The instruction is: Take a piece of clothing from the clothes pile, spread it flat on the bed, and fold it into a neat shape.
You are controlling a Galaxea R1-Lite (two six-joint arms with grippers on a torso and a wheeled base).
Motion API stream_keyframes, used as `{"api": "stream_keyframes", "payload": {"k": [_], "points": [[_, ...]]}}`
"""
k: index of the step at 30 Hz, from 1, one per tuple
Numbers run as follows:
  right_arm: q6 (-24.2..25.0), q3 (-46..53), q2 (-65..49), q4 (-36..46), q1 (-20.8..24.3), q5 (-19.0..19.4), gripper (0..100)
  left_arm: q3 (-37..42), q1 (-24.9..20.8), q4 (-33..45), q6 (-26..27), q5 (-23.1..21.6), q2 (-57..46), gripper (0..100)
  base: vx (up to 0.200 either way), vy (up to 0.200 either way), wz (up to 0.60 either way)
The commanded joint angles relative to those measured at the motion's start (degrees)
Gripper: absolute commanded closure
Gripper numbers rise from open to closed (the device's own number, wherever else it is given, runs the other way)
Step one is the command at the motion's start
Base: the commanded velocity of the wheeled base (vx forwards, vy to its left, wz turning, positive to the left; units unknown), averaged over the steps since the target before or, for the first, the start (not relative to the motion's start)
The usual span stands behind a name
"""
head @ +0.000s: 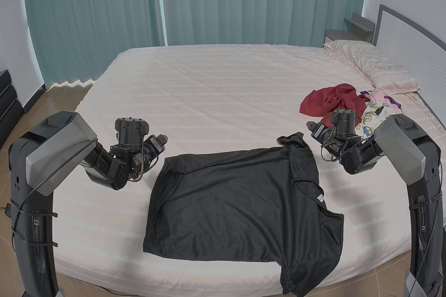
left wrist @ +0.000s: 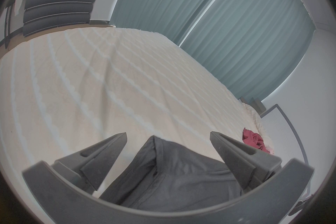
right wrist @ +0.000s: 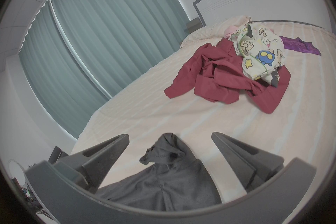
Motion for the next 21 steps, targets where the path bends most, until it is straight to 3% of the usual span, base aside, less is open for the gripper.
{"api": "stream_keyframes", "payload": {"k": [1,4,11,15,21], "points": [[-0.63,5.54,-1.96,0.26,-0.29,0.55,0,10.34,-0.36,-0.73,-0.32,-0.3,-7.87,0,0.0,0.0,0.0],[-4.94,13.88,-5.21,-0.45,0.41,3.98,0,16.84,-0.8,-2.14,-1.9,-0.91,-11.13,0,0.0,0.0,0.0],[-14.52,21.36,-6.88,-0.8,3.58,4.07,0,31.52,-3.18,-9.34,-7.79,-2.93,-14.55,0,0.0,0.0,0.0],[-19.09,22.5,-6.7,-0.8,5.77,4.07,0,35.12,-5.55,-15.06,-13.5,-5.48,-14.03,0,0.0,0.0,0.0],[-22.87,22.41,-5.91,-0.27,7.09,3.45,0,37.06,-6.52,-16.46,-15.35,-8.65,-13.41,0,0.0,0.0,0.0]]}}
